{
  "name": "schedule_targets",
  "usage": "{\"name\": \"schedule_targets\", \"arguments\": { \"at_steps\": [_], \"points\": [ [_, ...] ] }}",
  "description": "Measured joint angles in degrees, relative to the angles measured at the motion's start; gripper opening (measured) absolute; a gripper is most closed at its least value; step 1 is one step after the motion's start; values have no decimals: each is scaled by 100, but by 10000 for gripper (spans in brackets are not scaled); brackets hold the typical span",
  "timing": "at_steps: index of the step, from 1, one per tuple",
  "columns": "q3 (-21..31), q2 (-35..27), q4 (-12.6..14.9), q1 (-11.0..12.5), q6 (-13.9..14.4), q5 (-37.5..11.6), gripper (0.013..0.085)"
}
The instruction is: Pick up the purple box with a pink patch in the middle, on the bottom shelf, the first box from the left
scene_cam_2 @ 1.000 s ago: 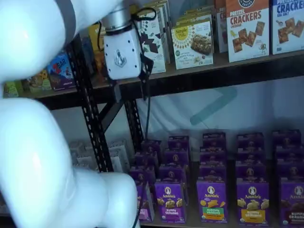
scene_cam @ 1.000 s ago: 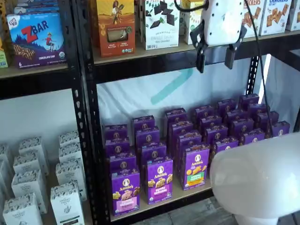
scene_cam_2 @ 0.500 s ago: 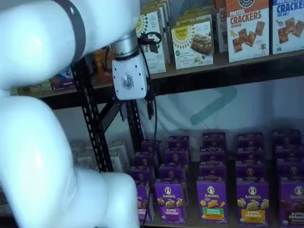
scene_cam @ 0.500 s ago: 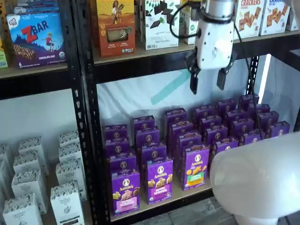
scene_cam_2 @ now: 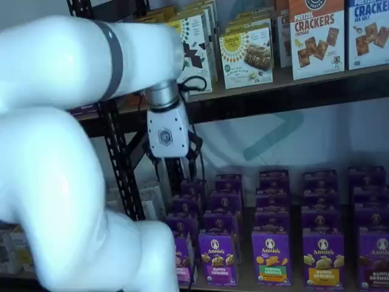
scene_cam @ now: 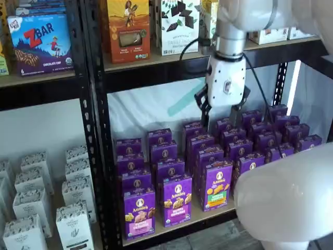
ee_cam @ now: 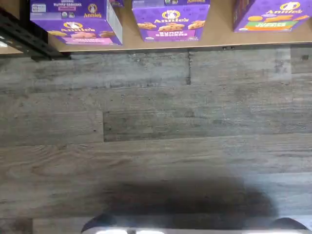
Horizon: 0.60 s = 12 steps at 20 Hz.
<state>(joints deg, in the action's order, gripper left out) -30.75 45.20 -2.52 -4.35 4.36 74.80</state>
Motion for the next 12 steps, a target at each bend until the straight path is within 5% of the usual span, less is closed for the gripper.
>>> {"name": "schedule_targets", "arguments": {
  "at_steps": [12],
  "points": [
    [656, -1140, -67, -427, 323, -1745, 850]
  ]
}}
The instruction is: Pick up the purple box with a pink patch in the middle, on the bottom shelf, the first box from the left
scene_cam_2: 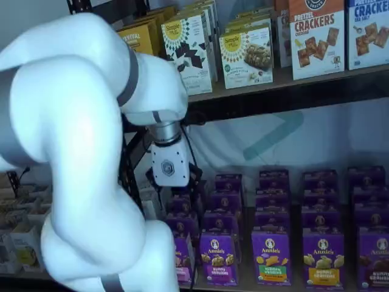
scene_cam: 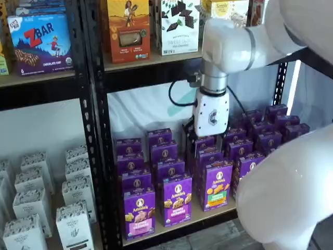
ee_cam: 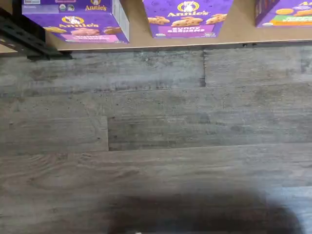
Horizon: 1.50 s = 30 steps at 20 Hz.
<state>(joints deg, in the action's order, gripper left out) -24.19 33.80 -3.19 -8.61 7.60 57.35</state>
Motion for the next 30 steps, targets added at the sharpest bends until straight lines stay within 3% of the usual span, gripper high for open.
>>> {"name": "schedule_targets", "arguments": {
  "at_steps": [5, 12, 18, 30],
  "points": [
    [69, -723, 83, -133, 145, -829, 850],
    [-214, -1900, 123, -297, 307, -1652, 850],
    [-555, -2767, 251, -416, 515, -2093, 850],
    [-1082, -3911, 572, -679, 1042, -2703, 850]
  ]
}}
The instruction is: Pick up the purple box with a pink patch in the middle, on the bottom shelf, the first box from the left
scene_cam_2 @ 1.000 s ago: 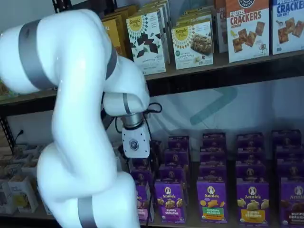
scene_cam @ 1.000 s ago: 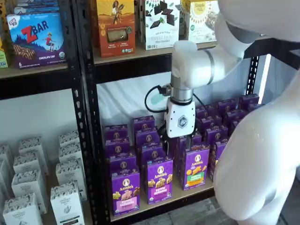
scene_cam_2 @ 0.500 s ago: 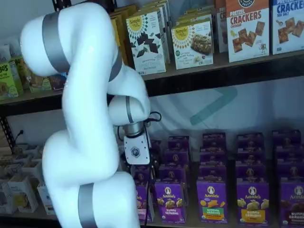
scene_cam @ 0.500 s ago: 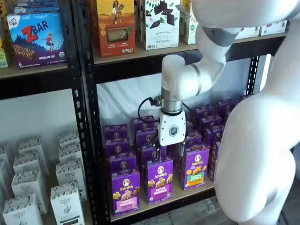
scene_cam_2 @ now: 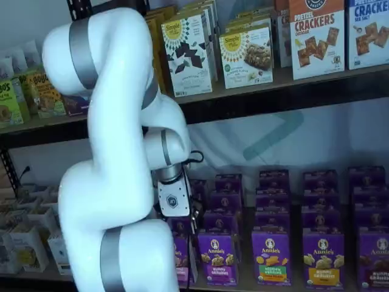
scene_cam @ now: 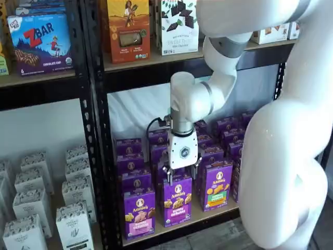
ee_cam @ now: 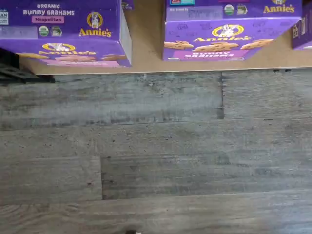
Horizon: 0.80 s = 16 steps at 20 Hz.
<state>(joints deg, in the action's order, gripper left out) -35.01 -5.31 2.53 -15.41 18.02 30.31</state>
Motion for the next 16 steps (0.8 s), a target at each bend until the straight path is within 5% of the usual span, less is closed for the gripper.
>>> {"name": "schedule_targets", "arguments": {
  "at_steps": [11, 16],
  "points": [
    [-501, -730, -80, -129, 61, -518, 850],
    [-817, -1022, -387, -128, -218, -491, 850]
  ]
}}
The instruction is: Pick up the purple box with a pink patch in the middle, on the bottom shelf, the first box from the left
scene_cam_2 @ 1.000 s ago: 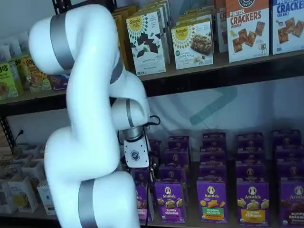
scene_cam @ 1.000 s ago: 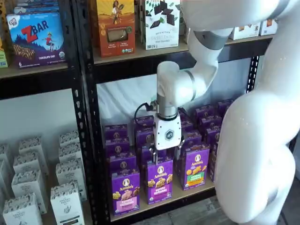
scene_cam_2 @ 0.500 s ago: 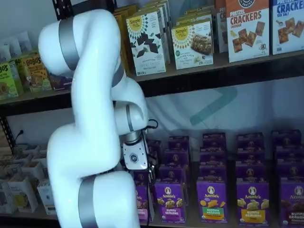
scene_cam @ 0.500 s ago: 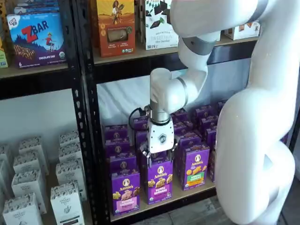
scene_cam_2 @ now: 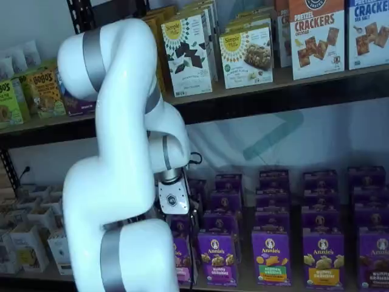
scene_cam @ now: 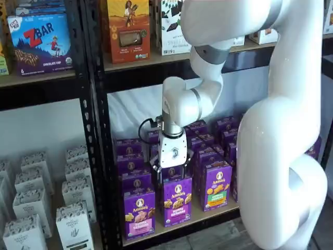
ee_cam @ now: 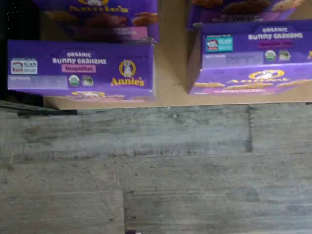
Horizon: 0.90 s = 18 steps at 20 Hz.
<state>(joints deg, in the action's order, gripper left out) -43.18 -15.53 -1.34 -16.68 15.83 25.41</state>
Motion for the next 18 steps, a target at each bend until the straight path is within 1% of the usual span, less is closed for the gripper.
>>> {"name": "schedule_targets", "arguments": {
  "at_steps": [8, 13, 18],
  "points": [
    [-513, -490, -256, 57, -283, 83, 850],
    [-735, -766, -510, 40, -499, 4, 850],
    [-983, -1026, -648, -31, -555, -5, 850]
  ]
}}
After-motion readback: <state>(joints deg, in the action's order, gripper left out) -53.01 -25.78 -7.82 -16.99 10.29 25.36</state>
